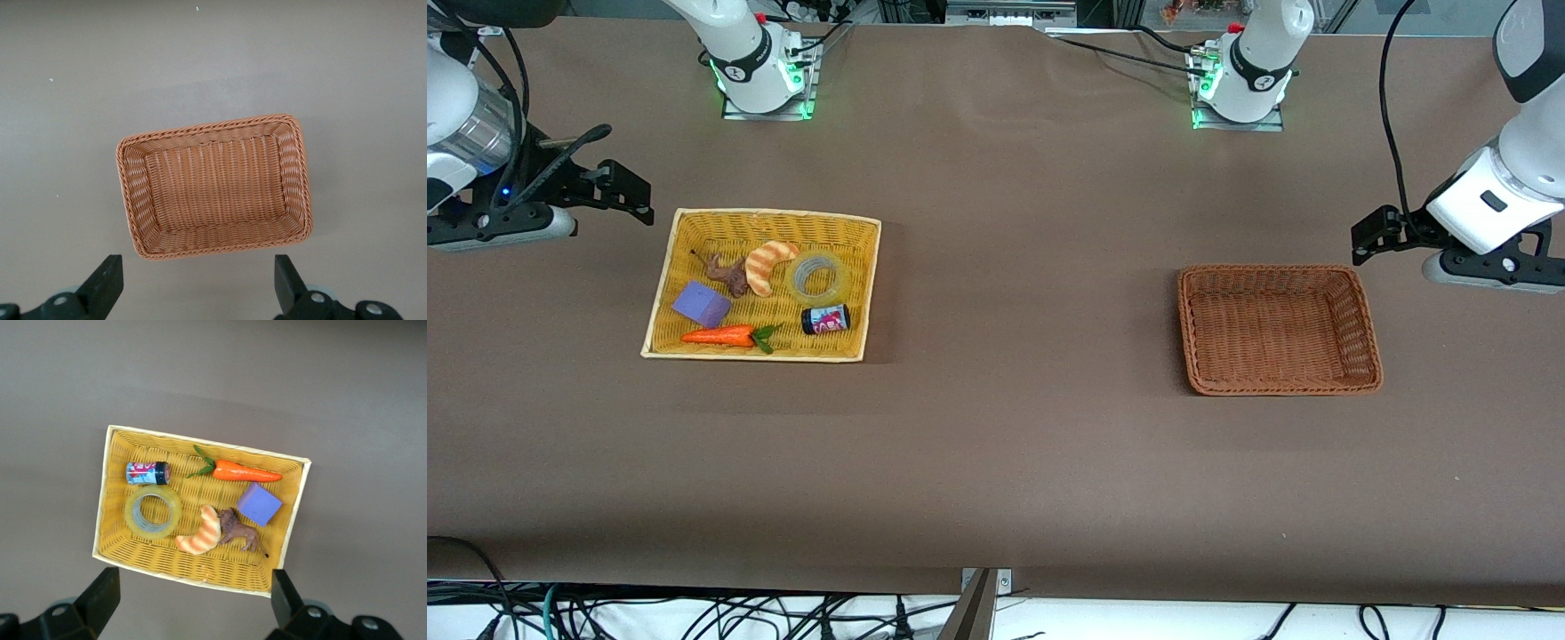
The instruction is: Transfer tape with both arms
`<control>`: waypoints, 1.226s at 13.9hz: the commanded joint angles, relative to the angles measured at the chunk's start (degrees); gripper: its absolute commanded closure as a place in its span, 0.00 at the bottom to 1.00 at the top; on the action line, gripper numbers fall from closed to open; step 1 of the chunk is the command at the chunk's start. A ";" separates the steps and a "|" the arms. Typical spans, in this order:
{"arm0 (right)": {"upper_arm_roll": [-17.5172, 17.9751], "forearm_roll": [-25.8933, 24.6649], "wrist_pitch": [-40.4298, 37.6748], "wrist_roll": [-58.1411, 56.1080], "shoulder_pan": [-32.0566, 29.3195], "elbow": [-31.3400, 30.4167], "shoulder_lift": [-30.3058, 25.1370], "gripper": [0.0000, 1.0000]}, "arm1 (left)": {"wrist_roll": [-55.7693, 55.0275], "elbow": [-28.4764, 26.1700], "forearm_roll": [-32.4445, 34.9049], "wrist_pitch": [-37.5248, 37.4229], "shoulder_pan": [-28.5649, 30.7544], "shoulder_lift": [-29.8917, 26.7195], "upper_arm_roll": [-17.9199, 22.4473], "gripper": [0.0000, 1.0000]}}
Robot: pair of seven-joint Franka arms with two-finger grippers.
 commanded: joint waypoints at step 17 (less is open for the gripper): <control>1.27 -2.45 -1.04 -0.61 -0.33 1.66 0.30 0.00 | 1.02 2.01 -0.08 -2.91 -0.72 -0.23 -0.06 0.00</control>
